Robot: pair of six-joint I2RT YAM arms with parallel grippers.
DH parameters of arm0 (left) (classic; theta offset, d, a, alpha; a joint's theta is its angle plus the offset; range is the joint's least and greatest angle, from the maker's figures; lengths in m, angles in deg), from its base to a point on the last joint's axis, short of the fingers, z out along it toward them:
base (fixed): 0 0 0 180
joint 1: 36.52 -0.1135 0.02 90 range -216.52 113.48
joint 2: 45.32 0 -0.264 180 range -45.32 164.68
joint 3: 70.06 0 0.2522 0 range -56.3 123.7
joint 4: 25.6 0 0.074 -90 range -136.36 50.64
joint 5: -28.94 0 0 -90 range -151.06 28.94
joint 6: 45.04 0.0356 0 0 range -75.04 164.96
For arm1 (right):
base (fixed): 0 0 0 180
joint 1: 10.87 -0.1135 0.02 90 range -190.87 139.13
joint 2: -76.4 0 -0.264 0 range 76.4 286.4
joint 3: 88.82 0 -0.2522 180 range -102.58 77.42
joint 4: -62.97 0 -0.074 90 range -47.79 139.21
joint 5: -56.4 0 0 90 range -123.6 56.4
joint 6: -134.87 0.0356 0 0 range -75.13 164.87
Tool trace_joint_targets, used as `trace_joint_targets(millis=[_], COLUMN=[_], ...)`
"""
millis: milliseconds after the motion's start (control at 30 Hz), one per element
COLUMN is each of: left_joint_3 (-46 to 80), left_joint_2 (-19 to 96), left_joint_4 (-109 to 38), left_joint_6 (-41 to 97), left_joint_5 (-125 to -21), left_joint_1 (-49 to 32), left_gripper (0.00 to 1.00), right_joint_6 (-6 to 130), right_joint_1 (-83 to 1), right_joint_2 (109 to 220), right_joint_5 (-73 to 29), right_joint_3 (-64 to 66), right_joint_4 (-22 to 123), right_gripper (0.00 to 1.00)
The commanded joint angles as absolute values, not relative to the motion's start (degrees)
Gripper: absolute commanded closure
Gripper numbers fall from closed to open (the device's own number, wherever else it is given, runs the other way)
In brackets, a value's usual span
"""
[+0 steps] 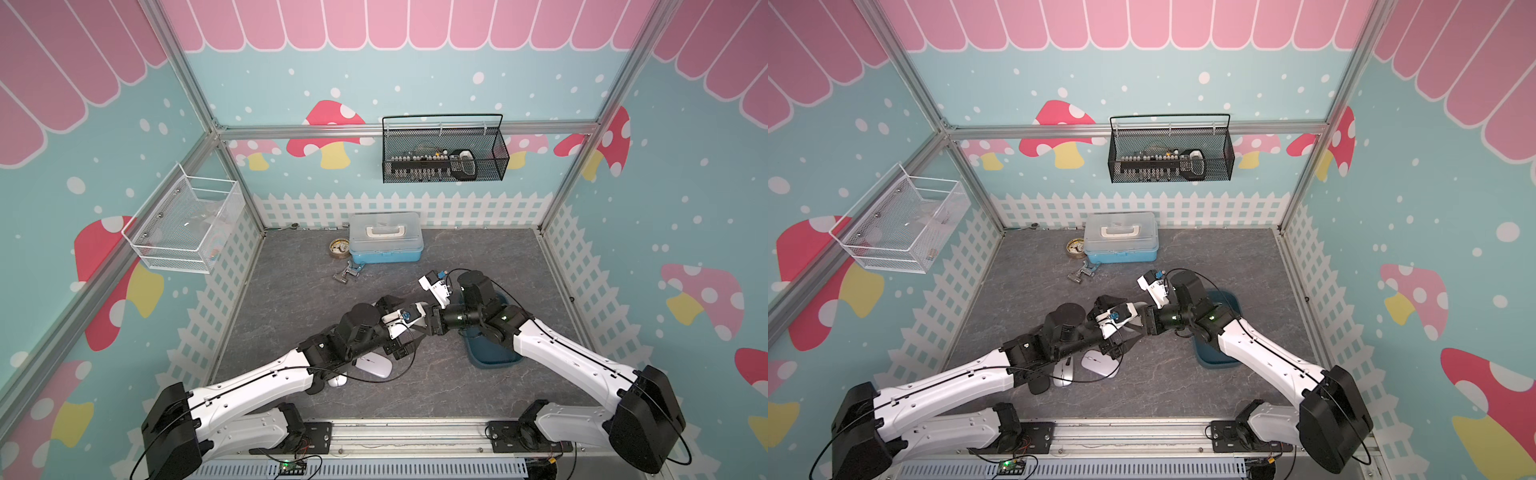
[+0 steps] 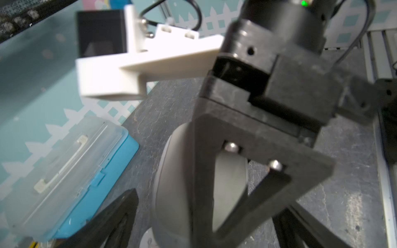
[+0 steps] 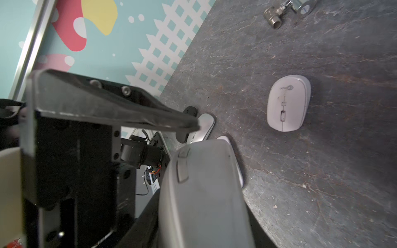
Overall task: Put the mouse in the storage box
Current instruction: Pick up the mouse from the center of the board, then place the mouse in the storage box.
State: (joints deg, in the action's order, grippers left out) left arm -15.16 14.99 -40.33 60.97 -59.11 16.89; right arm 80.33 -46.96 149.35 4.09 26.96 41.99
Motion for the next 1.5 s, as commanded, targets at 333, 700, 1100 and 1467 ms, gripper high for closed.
trace_joint_targets(millis=[333,700,1100,1467], left_joint_3=[-23.7,-31.0,-28.0,-27.9], left_joint_2=[-5.1,-17.4,-4.1,-2.0], left_joint_4=[-63.1,-69.2,-70.7,-71.2], left_joint_6=[-1.3,-12.2,-11.3,-11.6], left_joint_5=[-52.6,-51.5,-54.9,-56.2], left_joint_1=[7.6,5.7,4.0,1.5], left_gripper=[0.01,0.04,0.09,0.08], right_joint_6=[78.9,82.9,82.7,80.1], right_joint_1=[-16.3,-10.3,-10.4,-10.4], right_joint_2=[146.0,140.3,154.5,159.6], right_joint_5=[-3.3,-4.8,4.6,1.1], right_joint_3=[35.2,45.1,45.6,42.2], right_joint_4=[43.0,45.8,52.6,51.6], right_gripper=[0.72,0.72,0.67,0.48])
